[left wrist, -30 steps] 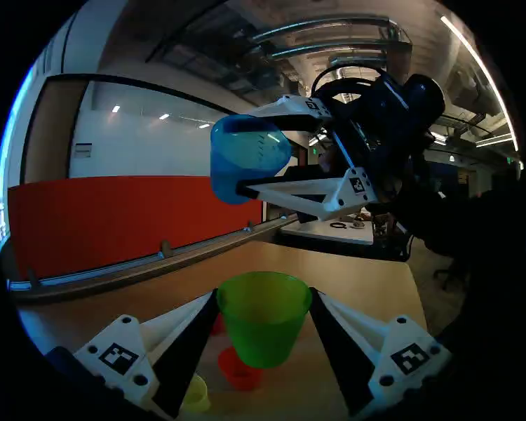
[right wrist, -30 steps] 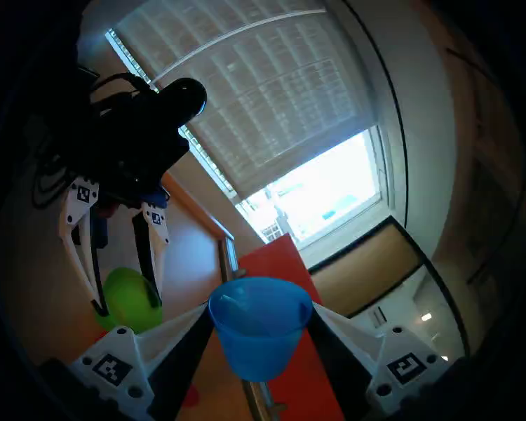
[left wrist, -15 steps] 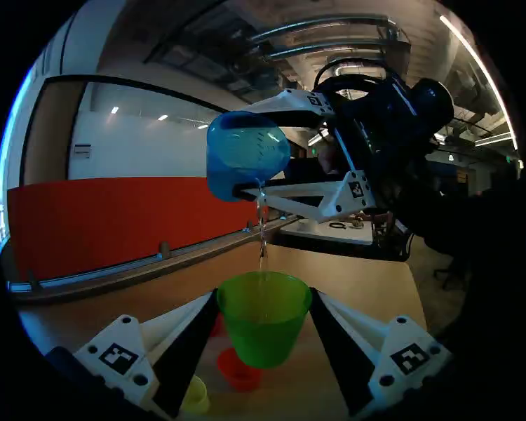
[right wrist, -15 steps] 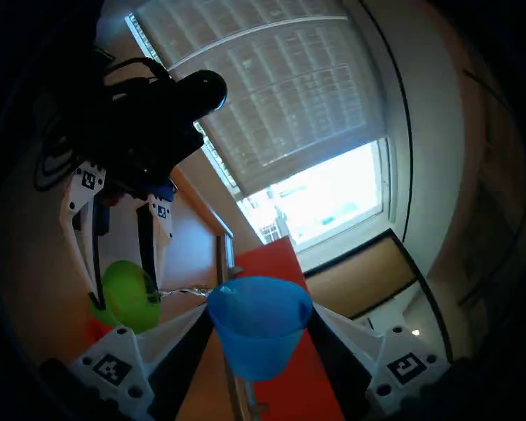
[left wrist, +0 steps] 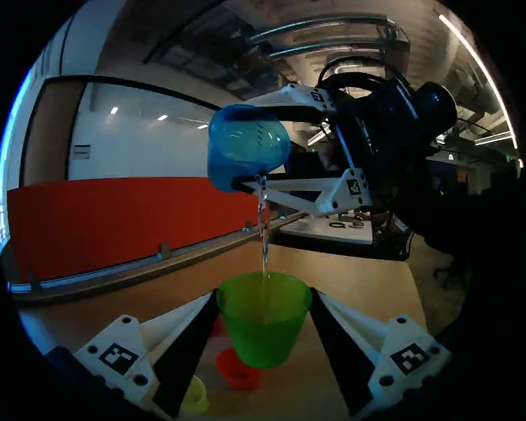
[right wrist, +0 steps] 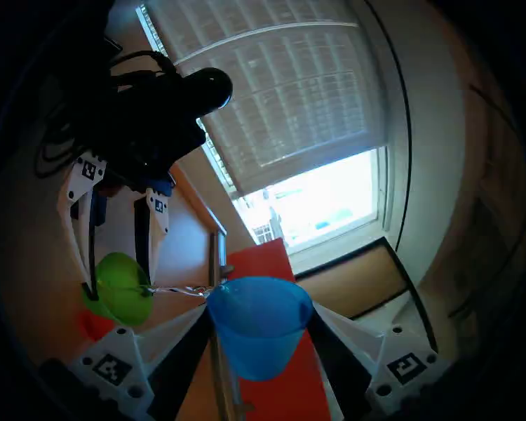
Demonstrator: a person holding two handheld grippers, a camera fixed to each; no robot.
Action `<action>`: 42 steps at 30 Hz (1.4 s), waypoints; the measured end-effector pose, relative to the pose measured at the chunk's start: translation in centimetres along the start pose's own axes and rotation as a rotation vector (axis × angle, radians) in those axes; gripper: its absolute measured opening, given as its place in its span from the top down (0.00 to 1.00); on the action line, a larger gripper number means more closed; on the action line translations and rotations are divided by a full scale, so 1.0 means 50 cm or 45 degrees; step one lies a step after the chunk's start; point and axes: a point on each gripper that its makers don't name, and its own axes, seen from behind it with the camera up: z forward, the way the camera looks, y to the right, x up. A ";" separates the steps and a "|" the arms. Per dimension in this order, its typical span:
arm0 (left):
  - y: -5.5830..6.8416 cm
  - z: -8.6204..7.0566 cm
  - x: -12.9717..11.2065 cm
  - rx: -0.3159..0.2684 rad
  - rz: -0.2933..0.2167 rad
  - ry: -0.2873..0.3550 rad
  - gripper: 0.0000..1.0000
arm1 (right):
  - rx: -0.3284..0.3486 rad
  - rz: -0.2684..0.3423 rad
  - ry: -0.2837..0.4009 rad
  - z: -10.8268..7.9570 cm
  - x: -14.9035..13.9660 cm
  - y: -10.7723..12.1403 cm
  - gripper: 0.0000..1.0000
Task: Pour water
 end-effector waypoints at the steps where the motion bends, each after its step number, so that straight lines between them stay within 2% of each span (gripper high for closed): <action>1: 0.000 0.000 0.000 -0.001 0.001 -0.001 0.11 | -0.003 -0.005 0.000 -0.001 0.000 0.002 0.09; 15: 0.005 0.008 -0.003 -0.008 0.019 -0.005 0.11 | -0.015 -0.079 -0.003 -0.008 -0.001 0.004 0.09; 42: 0.011 0.004 -0.001 -0.013 0.026 -0.004 0.11 | -0.059 -0.201 0.005 -0.002 0.014 0.015 0.10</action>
